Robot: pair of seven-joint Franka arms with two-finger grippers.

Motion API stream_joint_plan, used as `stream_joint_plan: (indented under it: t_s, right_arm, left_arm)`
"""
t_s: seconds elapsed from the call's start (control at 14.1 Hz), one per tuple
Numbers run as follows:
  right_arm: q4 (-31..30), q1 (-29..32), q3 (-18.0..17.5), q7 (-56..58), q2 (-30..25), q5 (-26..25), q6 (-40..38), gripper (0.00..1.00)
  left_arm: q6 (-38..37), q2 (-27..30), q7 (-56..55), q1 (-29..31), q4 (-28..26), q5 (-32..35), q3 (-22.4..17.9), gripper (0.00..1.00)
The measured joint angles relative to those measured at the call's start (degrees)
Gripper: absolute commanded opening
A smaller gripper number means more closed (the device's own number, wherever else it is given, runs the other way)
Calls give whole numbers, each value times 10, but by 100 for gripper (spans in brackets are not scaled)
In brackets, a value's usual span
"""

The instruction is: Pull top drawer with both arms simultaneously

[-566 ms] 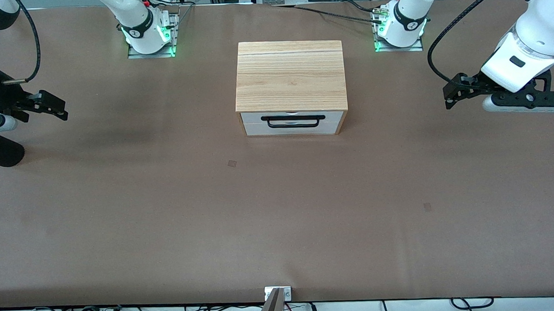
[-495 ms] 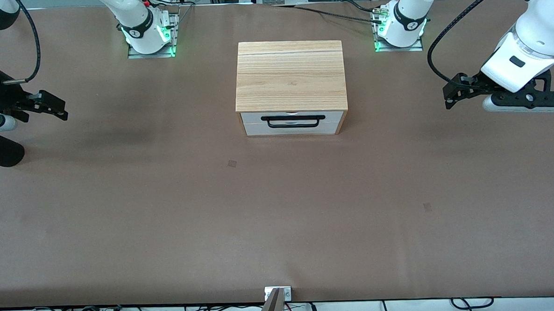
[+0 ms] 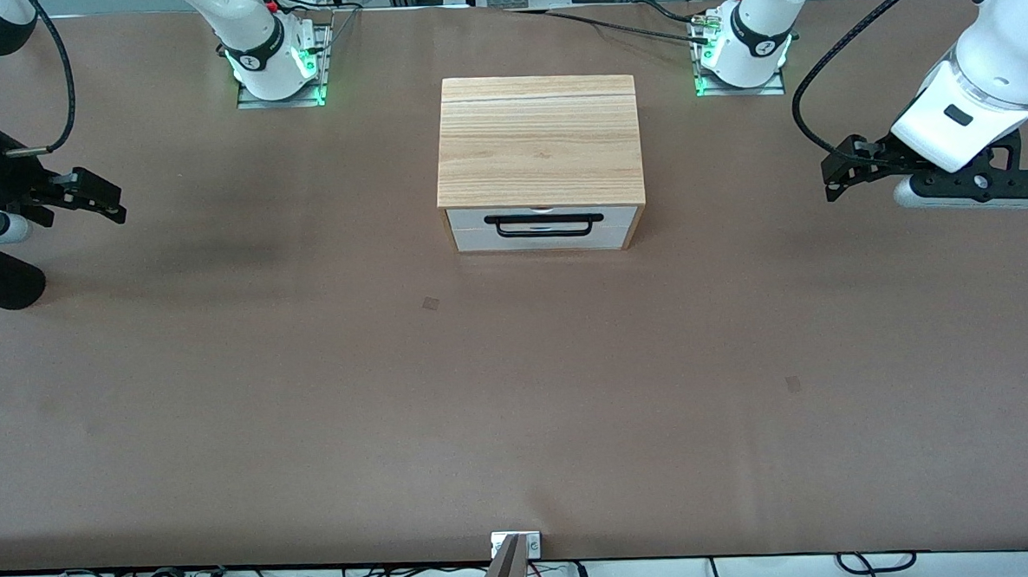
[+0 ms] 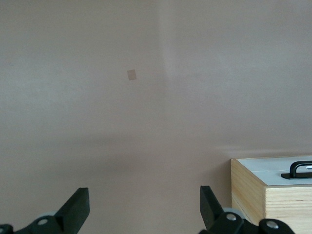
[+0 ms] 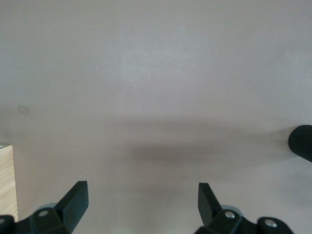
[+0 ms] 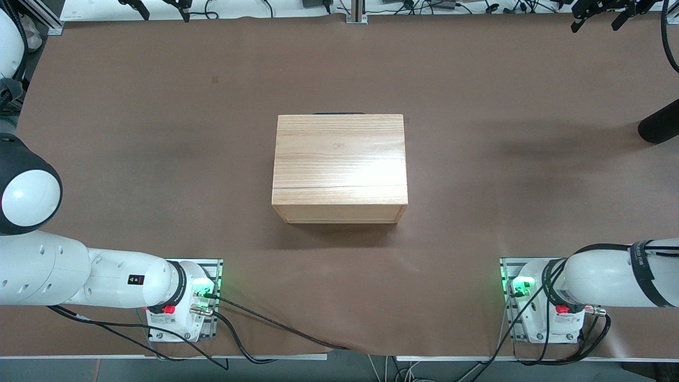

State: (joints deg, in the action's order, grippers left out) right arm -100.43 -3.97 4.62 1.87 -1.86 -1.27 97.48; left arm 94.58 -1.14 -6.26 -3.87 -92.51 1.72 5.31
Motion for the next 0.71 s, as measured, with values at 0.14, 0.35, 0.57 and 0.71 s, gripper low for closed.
stream_joint_plan:
  t_s: [0.14, 0.35, 0.57, 0.71]
  right_arm:
    - [0, 0, 0, 0, 0, 0, 0, 100]
    - [-1, 1, 1, 0, 10, 0, -2, 100]
    - [-1, 7, 2, -1, 25, 0, 6, 100]
    - [-1, 12, 2, -1, 30, 0, 29, 100]
  left_arm:
    - [-3, 0, 0, 0, 0, 0, 0, 100]
    - [-6, 0, 0, 0, 0, 0, 0, 100]
    - [-8, 0, 0, 0, 0, 0, 0, 100]
    - [-18, 0, 0, 0, 0, 0, 0, 100]
